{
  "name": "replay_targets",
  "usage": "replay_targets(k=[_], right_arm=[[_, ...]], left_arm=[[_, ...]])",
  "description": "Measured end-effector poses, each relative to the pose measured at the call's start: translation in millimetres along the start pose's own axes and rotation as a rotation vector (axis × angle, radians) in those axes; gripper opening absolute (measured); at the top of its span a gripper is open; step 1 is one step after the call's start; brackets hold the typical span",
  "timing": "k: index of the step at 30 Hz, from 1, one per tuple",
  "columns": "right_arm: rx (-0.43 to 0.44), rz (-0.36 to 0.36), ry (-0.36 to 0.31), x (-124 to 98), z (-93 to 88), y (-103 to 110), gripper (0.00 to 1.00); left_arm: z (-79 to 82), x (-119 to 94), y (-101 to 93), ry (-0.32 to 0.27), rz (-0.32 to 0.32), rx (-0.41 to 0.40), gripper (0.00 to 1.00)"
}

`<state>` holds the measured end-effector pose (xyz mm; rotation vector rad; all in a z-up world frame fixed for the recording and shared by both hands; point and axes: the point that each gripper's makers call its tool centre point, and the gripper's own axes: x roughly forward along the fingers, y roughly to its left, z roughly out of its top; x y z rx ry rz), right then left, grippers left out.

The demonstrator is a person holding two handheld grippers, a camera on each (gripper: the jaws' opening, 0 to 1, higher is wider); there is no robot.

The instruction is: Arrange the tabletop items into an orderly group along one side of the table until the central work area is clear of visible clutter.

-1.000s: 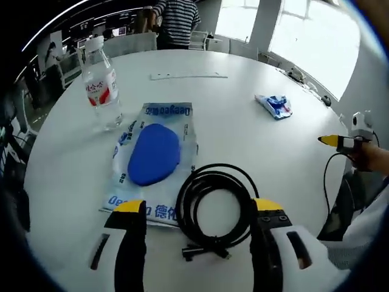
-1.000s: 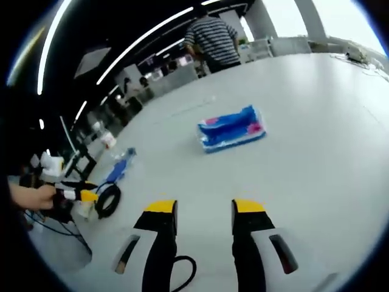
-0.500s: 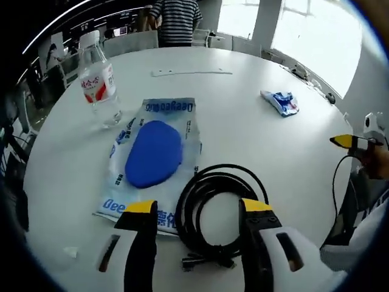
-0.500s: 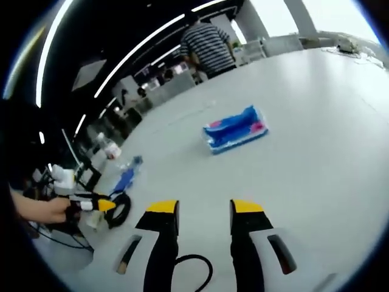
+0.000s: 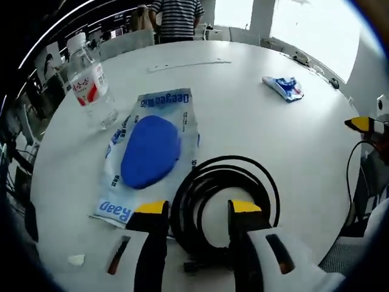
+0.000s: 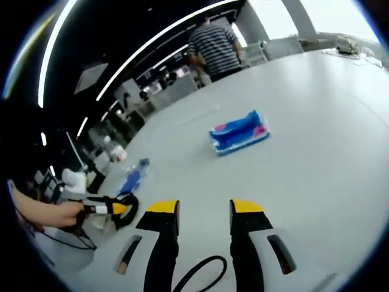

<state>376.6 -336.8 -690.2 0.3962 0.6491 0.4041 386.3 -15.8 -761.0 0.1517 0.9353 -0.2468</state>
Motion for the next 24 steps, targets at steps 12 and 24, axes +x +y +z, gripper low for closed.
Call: replay_targets(k=[12,24], right_arm=[[0.010,-0.001,0.031,-1,-12.5,2,0.28],[0.026,0.004,0.043,1,-18.4,4,0.27]], left_arm=[[-1.1,-2,5.5,0.024,0.045,0.055,0.15],[2.4,-17,2.4,-0.062,-0.004,-0.215,0.02]])
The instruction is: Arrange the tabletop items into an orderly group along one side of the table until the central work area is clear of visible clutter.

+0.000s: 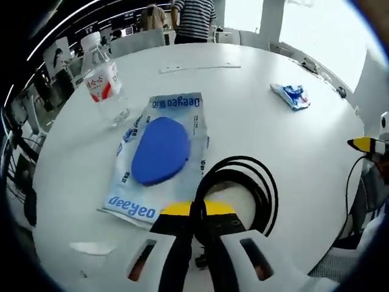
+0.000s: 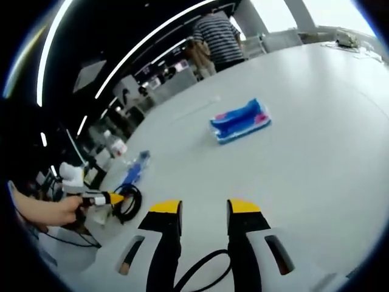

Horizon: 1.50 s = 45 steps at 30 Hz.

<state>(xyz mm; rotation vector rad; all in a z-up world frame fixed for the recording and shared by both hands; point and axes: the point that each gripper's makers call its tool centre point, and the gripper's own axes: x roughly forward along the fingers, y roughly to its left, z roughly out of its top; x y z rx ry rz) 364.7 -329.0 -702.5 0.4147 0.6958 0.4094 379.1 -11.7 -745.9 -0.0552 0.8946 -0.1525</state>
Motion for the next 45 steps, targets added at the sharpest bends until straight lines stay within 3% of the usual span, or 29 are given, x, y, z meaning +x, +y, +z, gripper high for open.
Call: replay_targets(k=[11,23,27,30,33,45], right_arm=[[0.005,0.011,0.006,2,-3.3,3,0.27],[0.012,0.065,0.025,9,-6.2,19,0.29],[0.031,0.109,0.031,13,-5.3,29,0.32],[0.044,0.137,0.040,15,-6.3,34,0.34],[0.044,0.164,0.047,17,-7.3,40,0.37],[0.052,0.255,0.084,27,-11.4,65,0.51]], left_arm=[[3.2,-15,-9.5,-0.060,-0.031,-0.065,0.00],[27.1,-32,-27.0,-0.148,-0.118,-0.172,0.00],[31.8,-37,-39.9,-0.158,-0.199,-0.205,0.01],[36.1,-43,-43.1,-0.173,-0.225,-0.206,0.01],[45.3,-51,-48.9,-0.213,-0.276,-0.290,0.01],[71.0,-77,-72.4,-0.276,-0.378,-0.297,0.02]])
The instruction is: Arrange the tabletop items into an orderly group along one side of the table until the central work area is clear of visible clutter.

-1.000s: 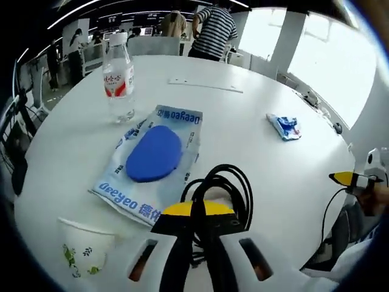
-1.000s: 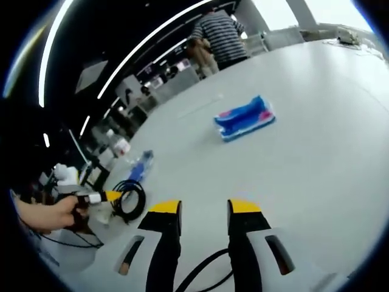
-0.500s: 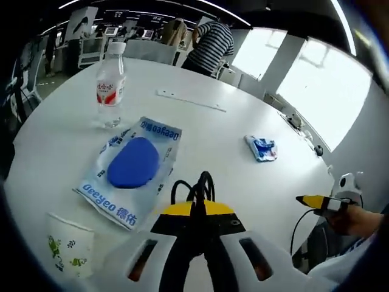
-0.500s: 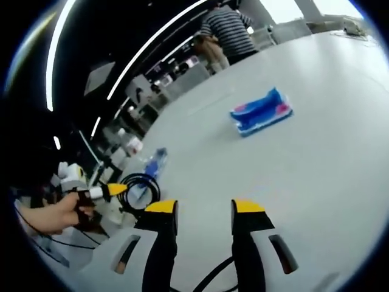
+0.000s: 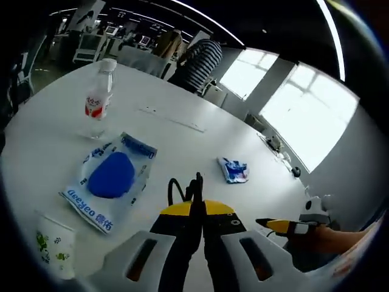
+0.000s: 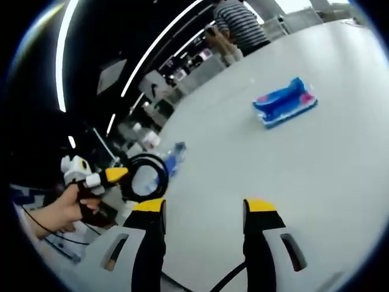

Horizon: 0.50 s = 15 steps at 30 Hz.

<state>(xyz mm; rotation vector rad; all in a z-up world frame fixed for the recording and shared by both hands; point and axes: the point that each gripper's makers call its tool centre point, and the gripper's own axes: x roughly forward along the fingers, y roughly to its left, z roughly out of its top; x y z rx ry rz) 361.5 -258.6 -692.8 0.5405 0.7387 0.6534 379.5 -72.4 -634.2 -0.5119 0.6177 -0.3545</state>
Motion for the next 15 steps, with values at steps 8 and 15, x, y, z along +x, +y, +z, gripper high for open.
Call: replay_targets(k=[8,15], right_arm=[[0.022,0.089,-0.022,15,9.1,26,0.56],[0.068,0.143,-0.036,27,15.6,42,0.60]], left_arm=[[11.2,-1,-41.4,-0.012,-0.125,-0.031,0.02],[21.6,1,-72.4,-0.018,-0.231,-0.011,0.02]])
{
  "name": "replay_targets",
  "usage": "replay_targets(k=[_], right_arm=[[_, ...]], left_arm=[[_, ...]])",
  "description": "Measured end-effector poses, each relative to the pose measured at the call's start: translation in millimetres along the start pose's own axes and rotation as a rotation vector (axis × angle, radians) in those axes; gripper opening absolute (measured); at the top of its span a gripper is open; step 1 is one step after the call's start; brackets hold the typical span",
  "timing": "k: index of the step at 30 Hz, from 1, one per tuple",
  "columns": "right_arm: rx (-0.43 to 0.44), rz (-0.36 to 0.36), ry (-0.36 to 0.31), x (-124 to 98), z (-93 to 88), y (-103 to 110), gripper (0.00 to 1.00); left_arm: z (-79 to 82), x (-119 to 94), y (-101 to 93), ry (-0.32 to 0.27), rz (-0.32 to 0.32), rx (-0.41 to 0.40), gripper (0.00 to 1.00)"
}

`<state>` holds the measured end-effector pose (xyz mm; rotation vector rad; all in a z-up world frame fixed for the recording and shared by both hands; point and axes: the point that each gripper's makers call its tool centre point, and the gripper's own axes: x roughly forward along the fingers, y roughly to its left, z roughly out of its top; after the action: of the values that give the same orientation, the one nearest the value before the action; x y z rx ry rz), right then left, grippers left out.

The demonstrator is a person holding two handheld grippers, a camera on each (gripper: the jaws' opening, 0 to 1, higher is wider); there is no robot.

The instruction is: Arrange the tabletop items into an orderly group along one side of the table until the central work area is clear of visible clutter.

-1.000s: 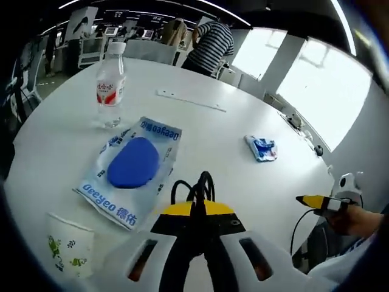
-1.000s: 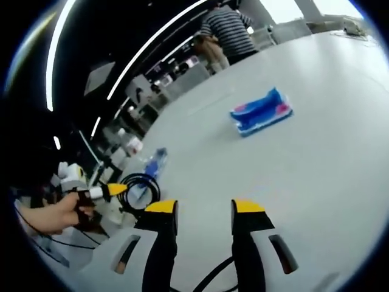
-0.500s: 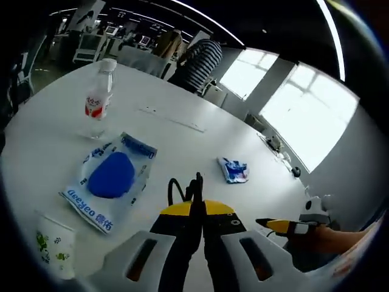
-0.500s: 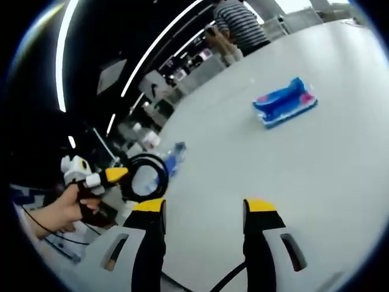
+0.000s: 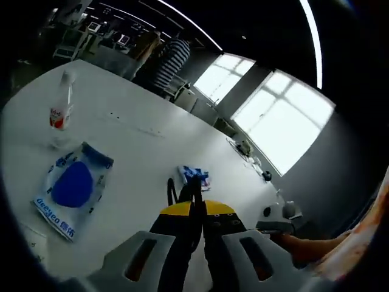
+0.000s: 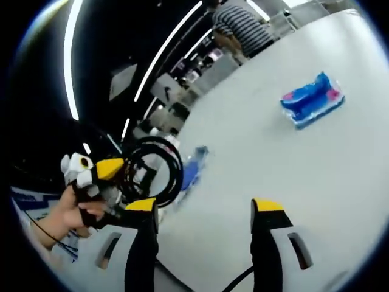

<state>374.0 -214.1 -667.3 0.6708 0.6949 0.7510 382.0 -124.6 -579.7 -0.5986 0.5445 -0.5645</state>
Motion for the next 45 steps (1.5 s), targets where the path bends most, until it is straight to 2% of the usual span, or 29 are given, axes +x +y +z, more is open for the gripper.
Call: replay_targets(k=[4,7,8,9,11,13,15,17,20,22,24,30,32,34,36,38,41,45], right_arm=[[0.082,0.064,-0.062,3,10.6,11,0.61],[0.096,0.095,-0.086,2,15.0,14,0.62],[0.095,0.110,-0.092,2,16.8,18,0.62],[0.095,0.124,-0.102,1,18.7,21,0.62],[0.098,0.146,-0.110,1,20.7,25,0.62],[0.102,0.147,-0.095,5,17.8,26,0.63],[0.094,0.150,-0.052,10,9.1,27,0.64],[0.079,0.160,-0.020,17,2.2,31,0.65],[0.112,0.217,-0.039,22,4.7,47,0.68],[0.188,0.261,-0.078,23,12.1,57,0.68],[0.194,0.283,-0.080,25,12.5,61,0.68],[0.316,0.384,-0.131,21,25.4,78,0.52],[0.345,0.427,-0.130,17,28.1,85,0.47],[0.356,0.473,-0.115,13,28.7,91,0.32],[0.365,0.450,-0.118,13,29.7,87,0.28],[0.389,0.459,-0.120,9,30.5,85,0.22],[0.443,0.476,-0.150,2,37.7,83,0.16],[0.419,0.497,-0.128,-4,37.0,87,0.12]], left_arm=[[0.4,2,-15.6,0.015,-0.054,0.020,0.02],[2.6,2,-26.1,0.005,-0.094,0.014,0.01],[6.5,2,-35.3,-0.014,-0.142,0.008,0.00],[6.7,2,-39.8,-0.009,-0.157,-0.017,0.00],[7.4,2,-41.9,-0.006,-0.154,-0.008,0.00],[7.3,4,-48.7,0.005,-0.172,0.036,0.00],[10.0,3,-53.6,-0.001,-0.188,0.024,0.00],[16.5,1,-66.2,-0.013,-0.240,-0.005,0.00],[23.4,-2,-78.8,-0.018,-0.273,0.012,0.00],[24.7,-3,-87.3,-0.008,-0.295,0.036,0.00],[27.5,-4,-94.3,-0.014,-0.310,0.046,0.00],[33.0,-4,-99.5,-0.025,-0.338,0.047,0.00],[34.0,-4,-100.0,-0.031,-0.344,0.041,0.00],[34.5,-4,-96.2,-0.037,-0.329,0.047,0.00],[35.3,-5,-91.3,-0.044,-0.320,0.039,0.00],[40.4,-7,-83.9,-0.074,-0.305,0.009,0.00],[39.6,-11,-71.8,-0.077,-0.268,0.005,0.00],[36.1,-14,-62.0,-0.072,-0.237,-0.002,0.00]])
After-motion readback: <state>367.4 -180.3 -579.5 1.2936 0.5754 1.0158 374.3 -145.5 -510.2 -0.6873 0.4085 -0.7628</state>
